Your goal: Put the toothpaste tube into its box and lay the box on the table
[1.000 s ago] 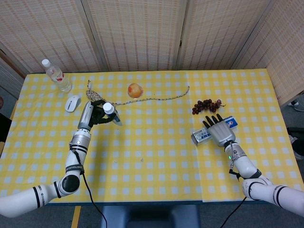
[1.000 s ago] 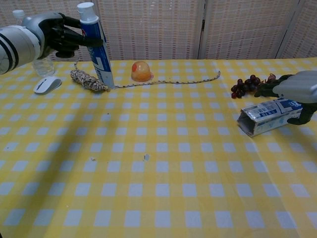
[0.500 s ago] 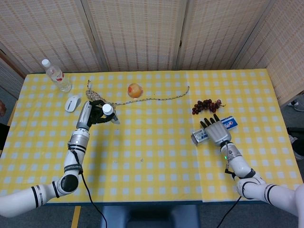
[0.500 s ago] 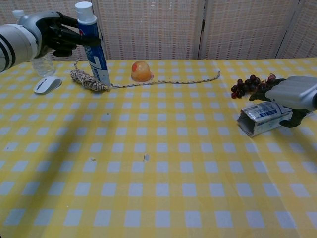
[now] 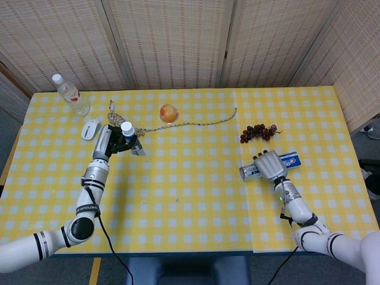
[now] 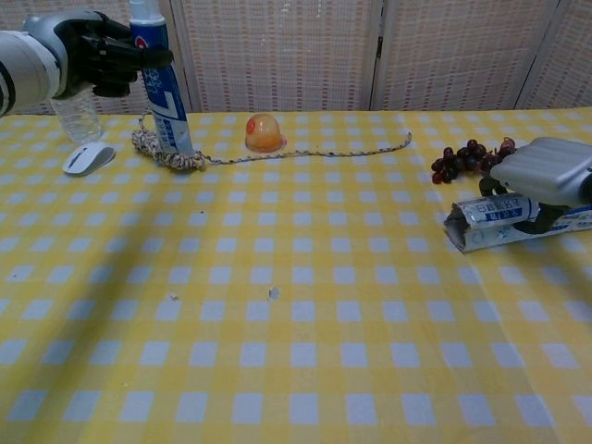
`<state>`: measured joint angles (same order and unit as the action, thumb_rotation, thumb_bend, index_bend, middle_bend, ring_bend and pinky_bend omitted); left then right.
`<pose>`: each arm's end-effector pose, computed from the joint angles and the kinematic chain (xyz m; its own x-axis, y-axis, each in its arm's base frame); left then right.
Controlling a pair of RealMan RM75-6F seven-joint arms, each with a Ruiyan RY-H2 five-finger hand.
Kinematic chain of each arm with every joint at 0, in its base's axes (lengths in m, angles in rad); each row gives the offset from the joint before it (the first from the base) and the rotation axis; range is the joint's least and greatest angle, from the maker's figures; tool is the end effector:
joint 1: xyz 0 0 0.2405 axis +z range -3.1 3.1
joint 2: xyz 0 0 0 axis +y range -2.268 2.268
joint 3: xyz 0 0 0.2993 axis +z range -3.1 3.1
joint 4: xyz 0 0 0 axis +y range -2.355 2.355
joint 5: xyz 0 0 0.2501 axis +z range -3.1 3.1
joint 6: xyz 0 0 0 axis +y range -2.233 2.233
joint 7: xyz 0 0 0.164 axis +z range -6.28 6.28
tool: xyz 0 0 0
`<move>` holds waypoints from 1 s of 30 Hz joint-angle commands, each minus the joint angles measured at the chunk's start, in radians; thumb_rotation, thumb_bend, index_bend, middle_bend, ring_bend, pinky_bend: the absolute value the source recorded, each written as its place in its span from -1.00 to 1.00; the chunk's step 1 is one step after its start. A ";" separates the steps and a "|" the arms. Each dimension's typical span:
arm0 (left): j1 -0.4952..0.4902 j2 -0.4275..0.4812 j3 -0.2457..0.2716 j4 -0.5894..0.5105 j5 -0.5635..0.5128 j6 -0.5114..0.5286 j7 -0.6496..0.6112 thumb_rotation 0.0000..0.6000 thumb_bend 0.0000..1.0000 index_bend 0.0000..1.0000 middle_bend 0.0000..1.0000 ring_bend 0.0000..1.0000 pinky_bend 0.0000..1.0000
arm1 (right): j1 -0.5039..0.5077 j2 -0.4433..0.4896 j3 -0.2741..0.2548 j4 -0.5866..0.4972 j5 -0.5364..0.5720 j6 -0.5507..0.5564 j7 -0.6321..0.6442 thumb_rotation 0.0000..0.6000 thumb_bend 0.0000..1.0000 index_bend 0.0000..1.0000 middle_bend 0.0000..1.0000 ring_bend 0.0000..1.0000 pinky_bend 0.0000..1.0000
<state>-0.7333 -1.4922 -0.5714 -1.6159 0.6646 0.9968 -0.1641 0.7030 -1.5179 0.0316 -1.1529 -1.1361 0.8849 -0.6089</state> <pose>-0.1325 0.4657 0.0289 -0.5459 0.1349 0.8269 0.8377 0.0690 0.5417 -0.3061 -0.4227 -0.0311 0.8753 -0.1722 0.4519 -0.4830 -0.3554 0.8002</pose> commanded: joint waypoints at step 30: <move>-0.107 0.034 -0.133 -0.099 -0.144 0.023 -0.010 1.00 0.68 0.87 1.00 1.00 1.00 | -0.114 -0.068 0.156 -0.006 -0.307 0.306 1.263 1.00 -0.19 0.25 0.11 0.36 0.42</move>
<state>-0.8276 -1.4623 -0.6924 -1.7147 0.5362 1.0242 -0.1800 0.5903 -1.5243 0.1641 -1.2259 -1.4248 1.1527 0.5768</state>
